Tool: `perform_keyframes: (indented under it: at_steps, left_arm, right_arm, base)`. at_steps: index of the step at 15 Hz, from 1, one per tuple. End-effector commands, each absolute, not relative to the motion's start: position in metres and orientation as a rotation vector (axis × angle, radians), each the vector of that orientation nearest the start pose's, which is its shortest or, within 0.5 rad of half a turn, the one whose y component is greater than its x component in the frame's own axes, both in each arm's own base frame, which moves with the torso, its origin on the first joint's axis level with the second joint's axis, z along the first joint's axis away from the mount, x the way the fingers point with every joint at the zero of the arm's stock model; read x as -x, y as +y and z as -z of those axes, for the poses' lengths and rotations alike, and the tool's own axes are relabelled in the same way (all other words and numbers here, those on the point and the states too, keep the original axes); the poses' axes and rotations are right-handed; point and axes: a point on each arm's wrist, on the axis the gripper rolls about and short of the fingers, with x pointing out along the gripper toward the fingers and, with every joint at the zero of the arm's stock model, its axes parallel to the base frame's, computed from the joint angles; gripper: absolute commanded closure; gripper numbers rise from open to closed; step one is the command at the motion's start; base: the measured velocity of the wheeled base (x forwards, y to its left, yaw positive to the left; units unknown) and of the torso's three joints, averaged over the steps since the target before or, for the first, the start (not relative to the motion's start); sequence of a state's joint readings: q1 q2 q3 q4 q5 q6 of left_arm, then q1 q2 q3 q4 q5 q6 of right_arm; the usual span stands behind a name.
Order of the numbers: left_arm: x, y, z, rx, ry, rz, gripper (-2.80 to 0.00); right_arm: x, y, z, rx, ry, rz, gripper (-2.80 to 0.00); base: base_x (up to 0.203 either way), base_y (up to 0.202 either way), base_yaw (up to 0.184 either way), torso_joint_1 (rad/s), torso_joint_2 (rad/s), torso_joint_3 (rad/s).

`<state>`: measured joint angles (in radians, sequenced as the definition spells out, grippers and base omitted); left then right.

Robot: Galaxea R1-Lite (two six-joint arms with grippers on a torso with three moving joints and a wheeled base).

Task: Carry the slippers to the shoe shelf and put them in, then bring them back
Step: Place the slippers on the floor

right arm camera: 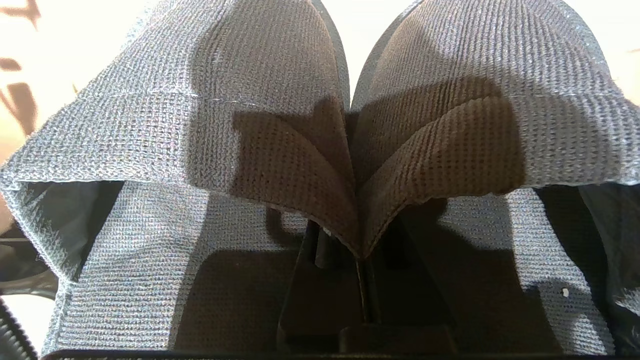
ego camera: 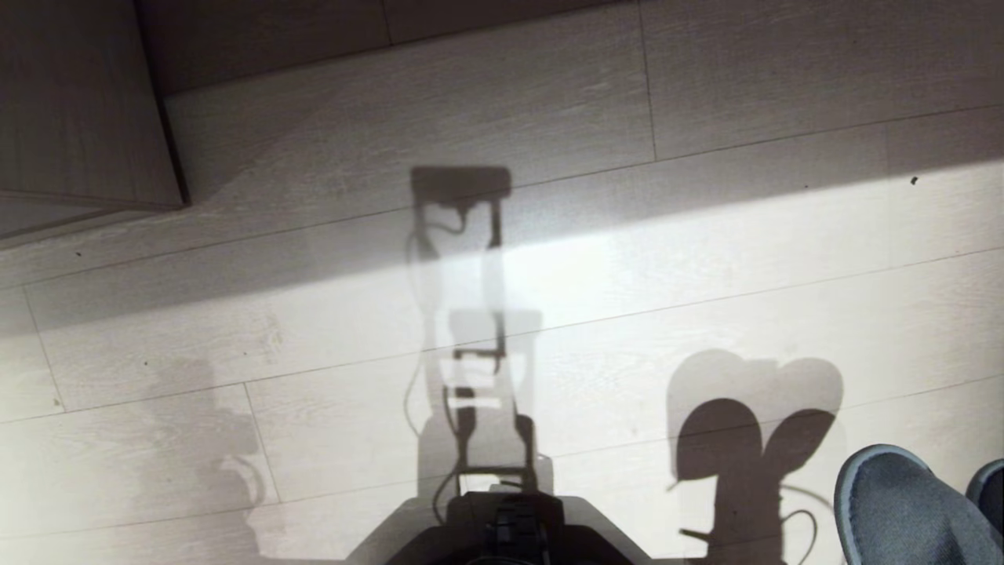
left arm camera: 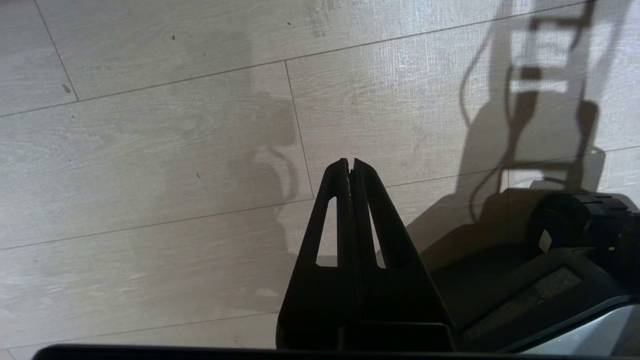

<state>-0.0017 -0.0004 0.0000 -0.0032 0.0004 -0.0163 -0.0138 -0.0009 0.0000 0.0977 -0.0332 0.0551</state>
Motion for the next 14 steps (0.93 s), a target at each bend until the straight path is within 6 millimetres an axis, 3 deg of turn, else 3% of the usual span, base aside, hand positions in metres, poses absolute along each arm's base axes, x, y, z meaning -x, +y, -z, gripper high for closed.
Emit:
perform_keyframes:
  at_steps: [1,7,10,12,14]
  left_arm:
    - [0.023,0.000,-0.076,0.017,-0.005,0.001,0.00]
    - [0.023,0.000,-0.076,0.018,-0.005,0.000,0.00]
    - [0.023,0.000,-0.076,0.018,-0.005,0.000,0.00]
    - [0.023,0.000,-0.076,0.018,-0.005,0.000,0.00]
    - [0.023,0.000,-0.076,0.018,-0.004,0.000,0.00]
  right_arm:
    - [0.023,0.000,-0.065,-0.054,0.099,0.050,0.00]
    - [0.024,0.000,-0.066,-0.054,0.093,0.045,0.00]
    - [0.021,0.000,-0.103,-0.064,0.092,0.032,0.00]
    - [0.001,0.000,-0.135,-0.069,0.165,0.034,0.00]
    - [-0.034,-0.001,-0.162,-0.070,0.236,0.038,0.00]
  base:
    - [0.000,0.000,0.000,-0.002,0.00,-0.203]
    - [0.000,0.000,0.000,0.004,0.00,-0.065]
    - [0.000,0.000,0.000,0.000,0.00,0.000]
    - [0.000,0.000,0.000,0.000,0.00,0.000]
    - [0.000,0.000,0.000,0.000,0.00,0.000]
